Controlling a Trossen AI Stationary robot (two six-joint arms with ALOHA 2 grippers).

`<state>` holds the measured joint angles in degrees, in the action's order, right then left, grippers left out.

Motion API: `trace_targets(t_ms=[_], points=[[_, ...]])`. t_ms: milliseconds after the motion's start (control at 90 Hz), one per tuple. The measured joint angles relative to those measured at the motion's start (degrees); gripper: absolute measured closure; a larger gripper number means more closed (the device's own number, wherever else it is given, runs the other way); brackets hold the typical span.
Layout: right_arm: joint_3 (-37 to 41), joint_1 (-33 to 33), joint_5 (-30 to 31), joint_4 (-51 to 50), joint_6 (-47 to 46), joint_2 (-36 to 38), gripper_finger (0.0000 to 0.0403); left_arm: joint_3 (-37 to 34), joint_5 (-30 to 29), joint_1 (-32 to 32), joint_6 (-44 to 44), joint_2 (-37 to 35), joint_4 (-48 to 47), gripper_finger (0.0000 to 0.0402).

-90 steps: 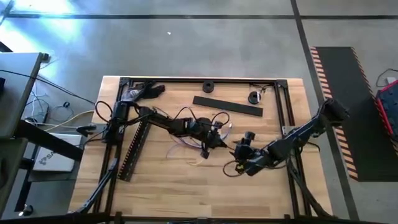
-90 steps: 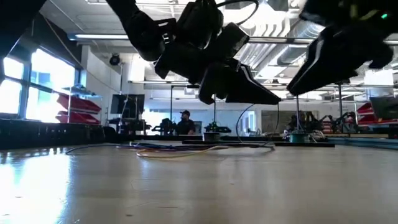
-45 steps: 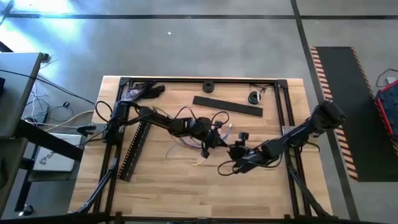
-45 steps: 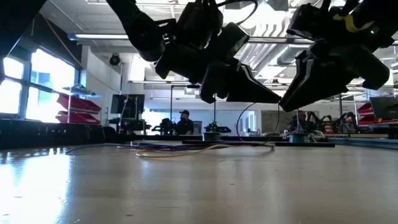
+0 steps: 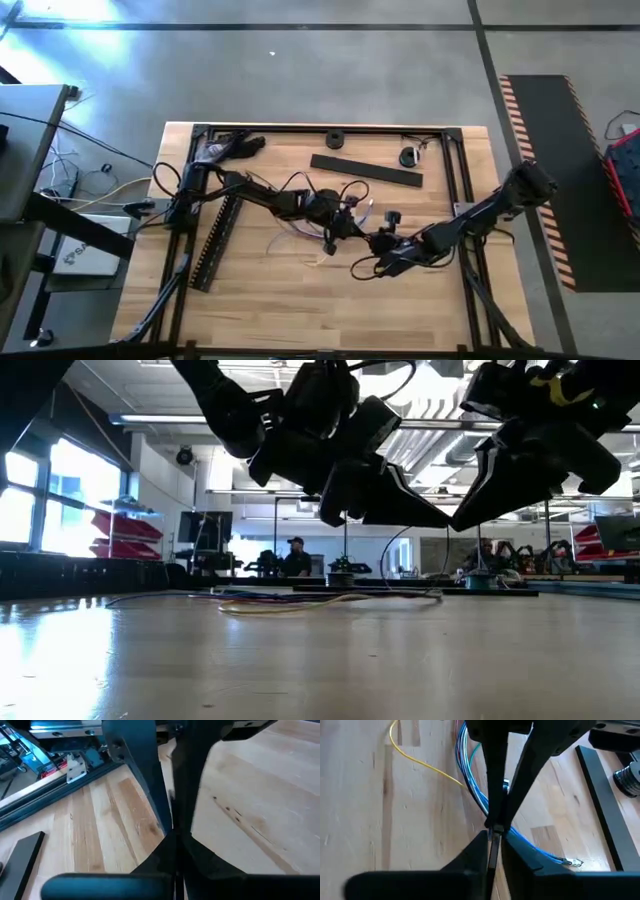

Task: Ziptie cables
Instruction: Insert the right cable zip tie into the cable wires

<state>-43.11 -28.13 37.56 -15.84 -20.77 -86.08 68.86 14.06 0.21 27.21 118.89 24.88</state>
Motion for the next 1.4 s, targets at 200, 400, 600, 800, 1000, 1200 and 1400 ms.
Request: trace_targets(t_ms=[200,400,600,800,1000,1200,1400], points=[[-0.33,-0.67,-0.02,-4.5,-9.33,0.02,0.0401,0.09,-1.05,0.09,0.67,0.02,0.79,0.0401],[-1.14,-5.03,0.97,-11.72,-21.66,0.04,0.0402,0.17,-1.01,0.97,2.35,0.09,1.66,0.0401],[-3.23,-8.37,-2.91,-21.9,-30.49,-0.07,0.0402,0.04,-1.41,1.75,2.39,0.08,1.26,0.0401],[-3.6,-8.23,-3.15,-21.99,-29.82,-0.15,0.0401,-0.02,-2.11,1.91,0.46,0.04,1.77,0.0397],[-3.58,-9.02,-2.6,-19.29,-24.36,2.51,0.0403,-0.02,-1.36,1.43,1.35,0.02,-0.13,0.0399],[-3.65,-8.34,-1.8,-16.03,-18.71,8.96,0.038,-0.02,-1.2,0.53,1.42,0.02,-0.12,0.04],[0.97,-5.75,-1.96,-8.86,-14.07,9.16,0.0287,-0.02,-1.24,-0.23,1.43,0.02,0.76,0.0401]])
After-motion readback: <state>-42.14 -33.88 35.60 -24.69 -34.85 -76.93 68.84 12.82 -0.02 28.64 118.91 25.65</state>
